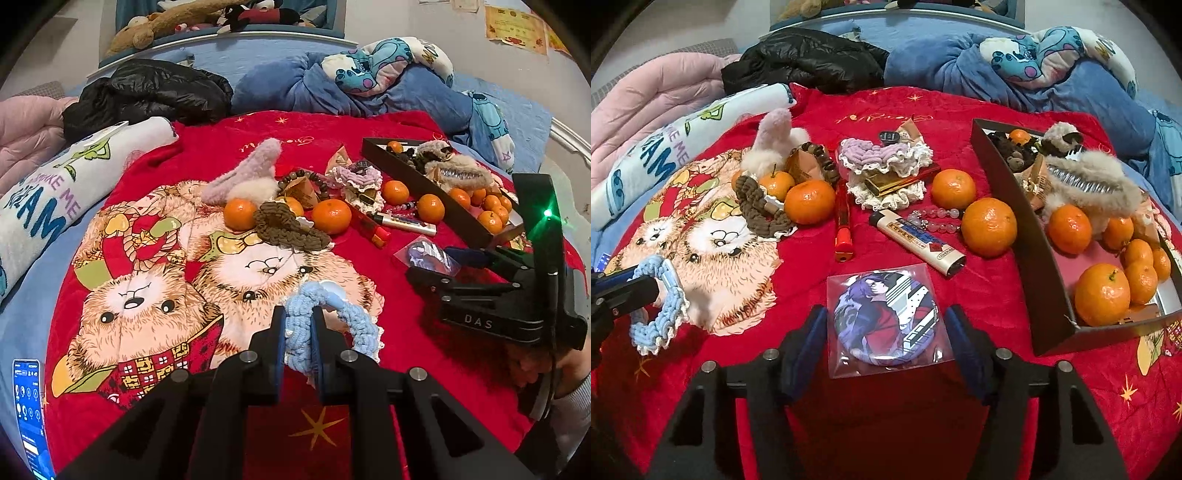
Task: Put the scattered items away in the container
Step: 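Lift the badge with the right gripper while the left gripper holds the scrunchie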
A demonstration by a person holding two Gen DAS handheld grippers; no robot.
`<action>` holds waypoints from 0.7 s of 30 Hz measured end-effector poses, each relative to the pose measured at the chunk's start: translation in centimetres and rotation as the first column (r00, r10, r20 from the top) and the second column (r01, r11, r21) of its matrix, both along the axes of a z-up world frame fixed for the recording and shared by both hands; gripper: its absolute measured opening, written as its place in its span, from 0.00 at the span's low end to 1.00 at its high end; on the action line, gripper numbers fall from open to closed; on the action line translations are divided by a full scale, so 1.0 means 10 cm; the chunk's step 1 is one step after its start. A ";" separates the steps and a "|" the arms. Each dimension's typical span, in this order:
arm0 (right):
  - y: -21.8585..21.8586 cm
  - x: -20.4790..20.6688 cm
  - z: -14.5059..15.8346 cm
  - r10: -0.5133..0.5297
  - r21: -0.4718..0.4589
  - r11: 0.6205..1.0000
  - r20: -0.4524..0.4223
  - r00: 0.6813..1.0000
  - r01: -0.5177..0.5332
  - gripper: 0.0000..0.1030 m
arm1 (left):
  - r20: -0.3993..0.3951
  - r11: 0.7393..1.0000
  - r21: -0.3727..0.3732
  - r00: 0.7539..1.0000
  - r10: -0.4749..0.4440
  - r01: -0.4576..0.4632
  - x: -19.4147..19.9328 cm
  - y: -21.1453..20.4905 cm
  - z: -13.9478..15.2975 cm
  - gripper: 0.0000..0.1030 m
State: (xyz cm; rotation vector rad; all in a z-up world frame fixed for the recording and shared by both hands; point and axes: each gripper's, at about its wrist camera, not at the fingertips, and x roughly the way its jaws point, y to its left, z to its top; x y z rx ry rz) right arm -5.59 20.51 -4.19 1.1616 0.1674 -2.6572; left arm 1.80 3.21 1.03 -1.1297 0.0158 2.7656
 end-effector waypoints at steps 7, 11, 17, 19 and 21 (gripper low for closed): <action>0.04 0.04 0.04 -0.006 -0.013 1.000 -0.010 1.000 0.006 0.59 | -0.015 1.000 -0.004 1.000 0.002 -0.002 -0.01 0.03 0.03 0.13; 0.09 0.06 0.09 -0.029 -0.029 0.999 -0.027 0.999 0.028 0.59 | -0.022 1.000 -0.004 1.000 0.003 -0.003 -0.03 0.06 0.05 0.13; 0.20 0.12 0.20 -0.048 -0.066 0.997 -0.058 0.997 0.044 0.59 | -0.029 1.000 0.000 1.000 -0.005 0.005 -0.05 0.14 0.06 0.13; 0.22 0.12 0.21 -0.051 -0.071 0.996 -0.060 0.997 0.047 0.59 | -0.034 1.000 0.002 0.999 -0.010 0.010 -0.05 0.18 0.08 0.13; 0.26 0.12 0.21 -0.058 -0.075 0.996 -0.058 0.997 0.053 0.59 | -0.038 1.000 0.003 0.999 -0.017 0.017 -0.06 0.22 0.09 0.13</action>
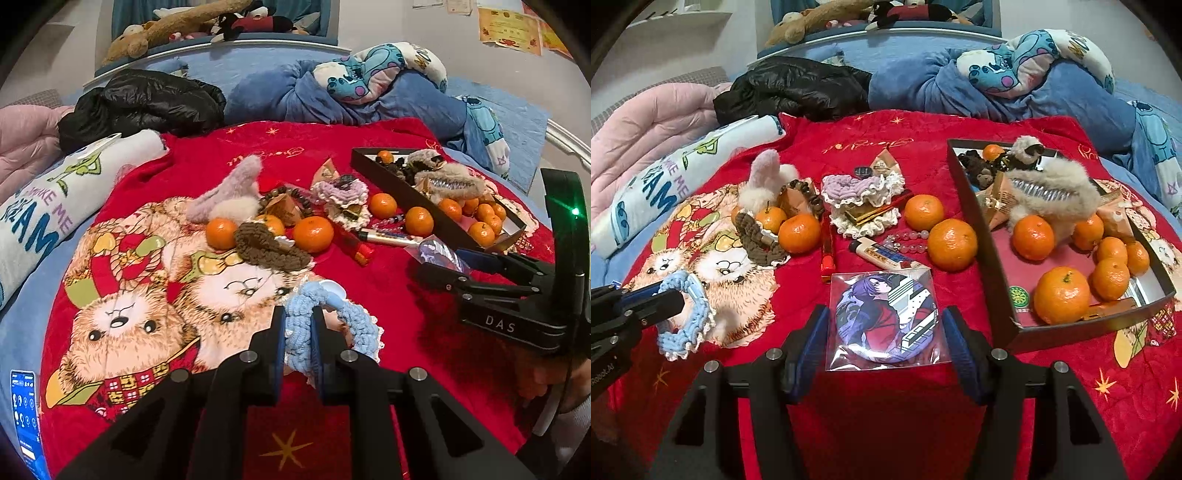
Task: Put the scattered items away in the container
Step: 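Lift the badge with the right gripper while the left gripper holds the scrunchie, then carry the badge and scrunchie over the dark box tray with both grippers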
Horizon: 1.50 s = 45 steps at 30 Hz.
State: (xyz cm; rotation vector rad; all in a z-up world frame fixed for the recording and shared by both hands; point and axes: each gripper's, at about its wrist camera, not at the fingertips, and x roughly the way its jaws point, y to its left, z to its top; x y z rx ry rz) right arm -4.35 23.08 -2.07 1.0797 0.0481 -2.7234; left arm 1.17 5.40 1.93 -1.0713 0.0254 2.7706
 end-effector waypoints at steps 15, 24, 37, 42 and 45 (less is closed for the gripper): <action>0.39 0.14 0.17 -0.011 -0.095 0.995 -0.024 1.000 0.009 0.59 | -0.021 0.997 0.022 0.997 -0.078 0.078 -0.09 0.49 0.09 0.13; 0.57 0.22 0.26 -0.050 -0.095 0.994 -0.049 0.998 0.046 0.59 | -0.017 0.993 0.034 0.994 -0.111 0.111 -0.15 0.73 0.07 0.13; 1.24 0.30 0.46 -0.206 -0.114 0.974 -0.101 0.973 0.194 0.59 | -0.039 0.978 0.090 0.982 -0.186 0.189 -0.15 0.98 0.15 0.13; 1.54 0.35 0.52 -0.267 -0.145 0.957 -0.112 0.957 0.250 0.59 | -0.075 0.959 0.105 0.963 -0.257 0.264 -0.12 1.22 0.24 0.13; 1.66 0.33 0.52 -0.288 -0.162 0.949 -0.101 0.952 0.270 0.59 | -0.053 0.948 0.124 0.956 -0.290 0.294 -0.14 1.40 0.28 0.13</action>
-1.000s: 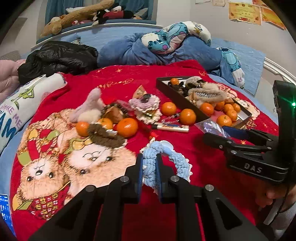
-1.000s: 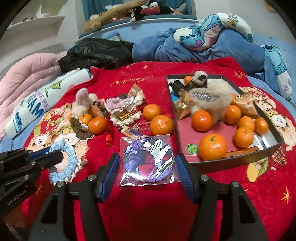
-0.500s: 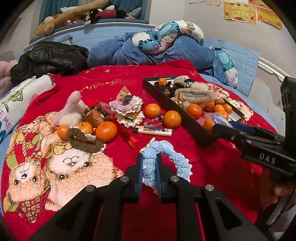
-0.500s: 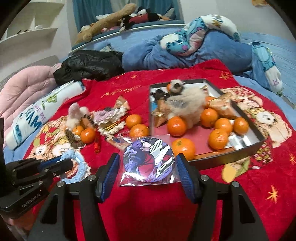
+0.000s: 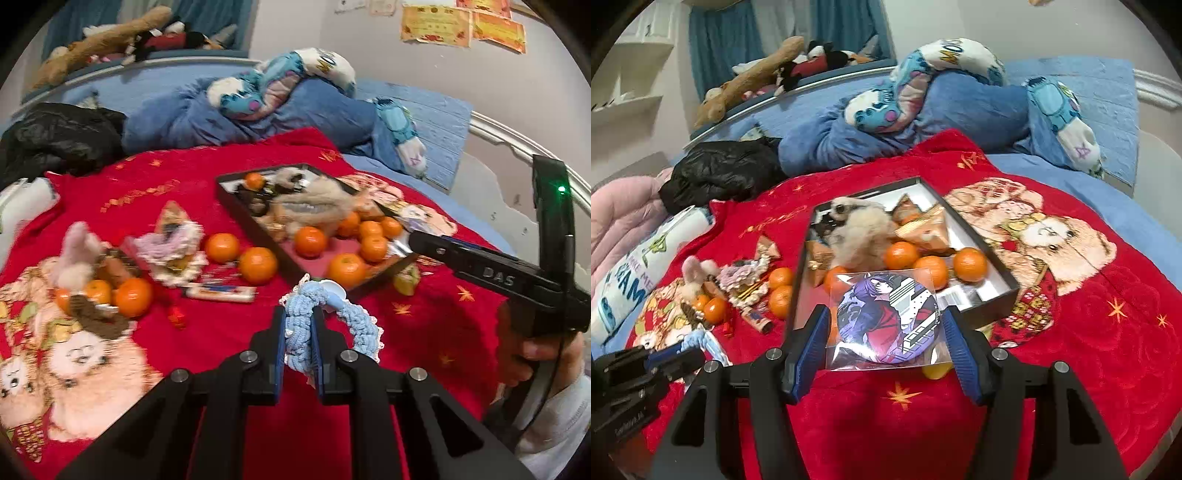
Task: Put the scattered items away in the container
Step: 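Carry the badge and scrunchie over the dark box tray with both grippers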
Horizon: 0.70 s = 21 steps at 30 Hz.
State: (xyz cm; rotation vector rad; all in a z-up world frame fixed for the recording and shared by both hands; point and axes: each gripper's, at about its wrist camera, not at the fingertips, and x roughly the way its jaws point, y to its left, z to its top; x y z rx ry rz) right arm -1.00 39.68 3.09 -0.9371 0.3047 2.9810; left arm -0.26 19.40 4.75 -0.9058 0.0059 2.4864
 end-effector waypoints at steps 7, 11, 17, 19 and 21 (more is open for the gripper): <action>0.21 -0.06 0.06 -0.025 -0.027 0.999 -0.020 0.999 0.025 0.59 | -0.035 0.999 0.030 0.998 -0.044 0.045 -0.15 0.48 0.20 0.13; 0.29 -0.15 0.06 -0.028 -0.050 0.998 -0.020 0.999 0.027 0.59 | -0.078 0.999 0.022 0.996 -0.033 0.035 -0.33 0.63 0.27 0.13; 0.37 -0.35 0.03 -0.021 -0.097 0.995 -0.012 1.000 0.020 0.59 | -0.026 0.999 0.049 0.999 0.019 -0.017 -0.74 0.68 0.18 0.13; 0.38 -0.41 0.00 -0.020 -0.099 0.995 -0.002 1.000 0.020 0.59 | -0.019 0.999 0.026 0.999 0.035 -0.034 -0.86 0.70 0.11 0.13; 0.39 -0.46 -0.04 -0.031 -0.099 0.995 0.019 0.999 0.033 0.59 | 0.010 1.000 0.008 1.000 0.024 -0.024 -0.98 0.74 0.05 0.13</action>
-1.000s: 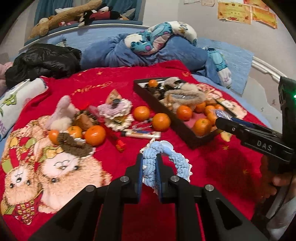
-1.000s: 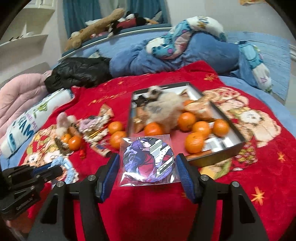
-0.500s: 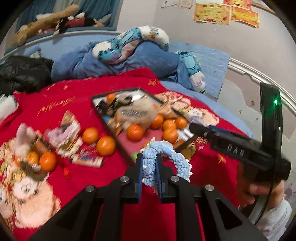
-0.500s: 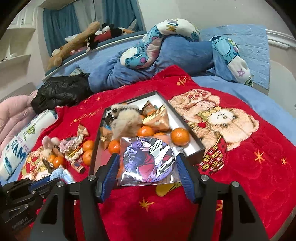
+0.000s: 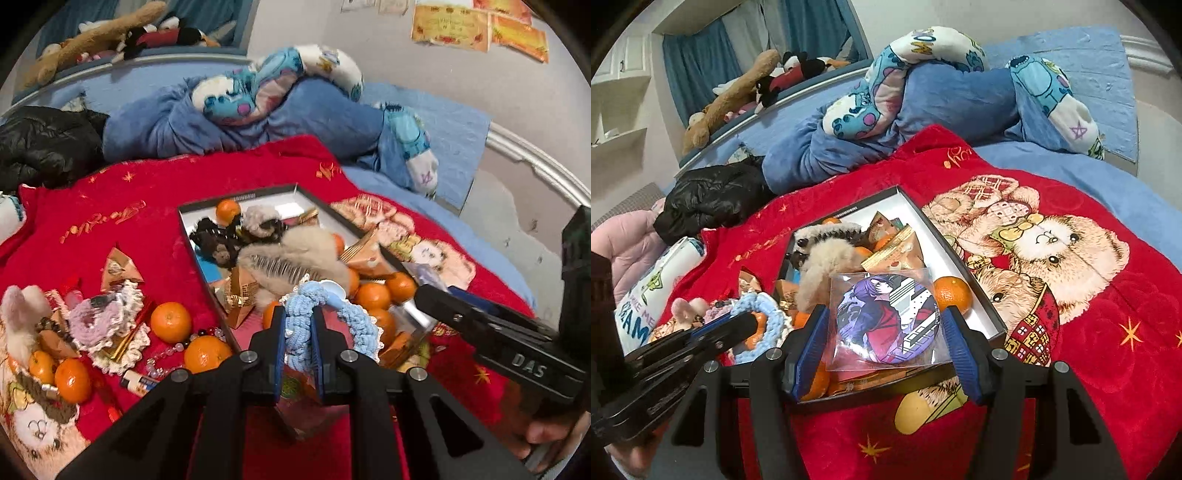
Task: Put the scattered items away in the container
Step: 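Carry the badge and scrunchie over the dark box tray with both grippers, then lower both items into the tray and open both grippers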
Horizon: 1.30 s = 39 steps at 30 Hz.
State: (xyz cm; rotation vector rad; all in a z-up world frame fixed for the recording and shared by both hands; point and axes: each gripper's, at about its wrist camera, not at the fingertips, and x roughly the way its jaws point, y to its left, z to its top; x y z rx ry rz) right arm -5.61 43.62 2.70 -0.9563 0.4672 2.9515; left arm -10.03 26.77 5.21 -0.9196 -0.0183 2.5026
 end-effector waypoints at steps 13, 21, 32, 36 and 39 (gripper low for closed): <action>0.04 -0.23 -0.23 -0.025 0.050 0.999 0.078 0.997 0.022 0.60 | 0.027 0.998 -0.003 0.998 -0.059 0.059 -0.50 0.06 -0.34 0.13; -0.13 -0.46 -0.29 -0.044 0.102 0.994 0.115 0.992 0.032 0.59 | -0.016 0.994 0.087 0.998 -0.067 0.068 -0.61 0.01 -0.43 0.13; -0.20 -0.47 -0.32 -0.049 0.118 0.992 0.085 0.995 0.039 0.59 | -0.039 0.995 0.098 0.999 -0.009 0.012 -0.56 -0.08 -0.46 0.13; -0.21 -0.44 -0.32 -0.032 0.121 0.992 0.075 0.997 0.023 0.60 | -0.053 0.997 0.073 0.999 -0.004 0.008 -0.52 -0.05 -0.46 0.13; -0.22 -0.42 -0.32 -0.021 0.139 0.990 0.071 0.997 0.011 0.59 | -0.057 0.997 0.074 0.998 -0.008 0.012 -0.52 -0.04 -0.46 0.13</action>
